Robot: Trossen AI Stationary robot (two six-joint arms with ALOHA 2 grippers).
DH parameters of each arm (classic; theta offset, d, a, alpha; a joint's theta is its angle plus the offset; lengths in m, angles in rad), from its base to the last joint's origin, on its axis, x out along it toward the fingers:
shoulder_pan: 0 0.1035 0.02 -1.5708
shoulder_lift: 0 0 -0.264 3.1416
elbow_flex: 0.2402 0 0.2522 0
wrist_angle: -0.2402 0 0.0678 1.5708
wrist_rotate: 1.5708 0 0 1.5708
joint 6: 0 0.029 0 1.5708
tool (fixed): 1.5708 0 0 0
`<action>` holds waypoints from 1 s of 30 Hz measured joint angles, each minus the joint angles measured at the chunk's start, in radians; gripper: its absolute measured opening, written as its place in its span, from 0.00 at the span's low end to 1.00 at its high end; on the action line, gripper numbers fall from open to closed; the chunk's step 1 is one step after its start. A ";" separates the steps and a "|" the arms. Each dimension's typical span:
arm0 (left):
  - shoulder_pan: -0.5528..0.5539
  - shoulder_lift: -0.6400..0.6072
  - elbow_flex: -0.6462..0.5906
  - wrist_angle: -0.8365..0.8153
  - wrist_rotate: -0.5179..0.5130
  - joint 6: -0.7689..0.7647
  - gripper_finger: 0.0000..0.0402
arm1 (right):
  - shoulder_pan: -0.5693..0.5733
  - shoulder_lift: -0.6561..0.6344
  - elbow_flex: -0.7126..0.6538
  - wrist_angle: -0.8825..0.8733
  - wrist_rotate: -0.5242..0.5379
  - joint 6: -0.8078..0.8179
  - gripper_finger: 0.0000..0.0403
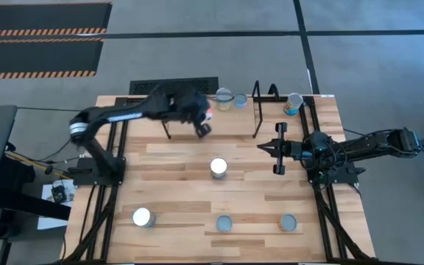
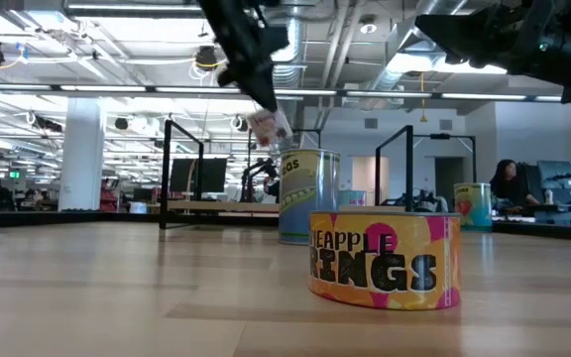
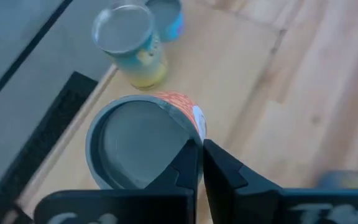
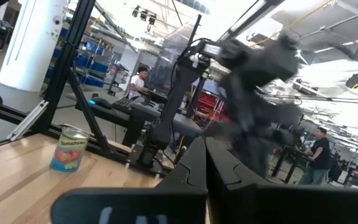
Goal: Pick and place cans onto a shelf
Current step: Put the canned meatballs on the shelf
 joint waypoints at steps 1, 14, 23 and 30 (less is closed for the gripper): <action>0.021 0.033 0.029 -0.013 0.008 0.025 0.00 | 0.000 0.000 0.000 0.000 0.000 0.000 0.02; 0.189 0.281 0.203 -0.145 0.045 0.176 0.00 | 0.000 0.000 0.000 0.000 0.000 -0.001 0.01; 0.236 0.327 0.203 -0.049 0.097 0.201 0.00 | 0.000 0.000 0.000 0.000 0.000 0.000 0.02; 0.248 0.346 0.202 -0.050 0.131 0.197 0.00 | 0.010 0.000 0.000 0.008 0.000 -0.001 0.02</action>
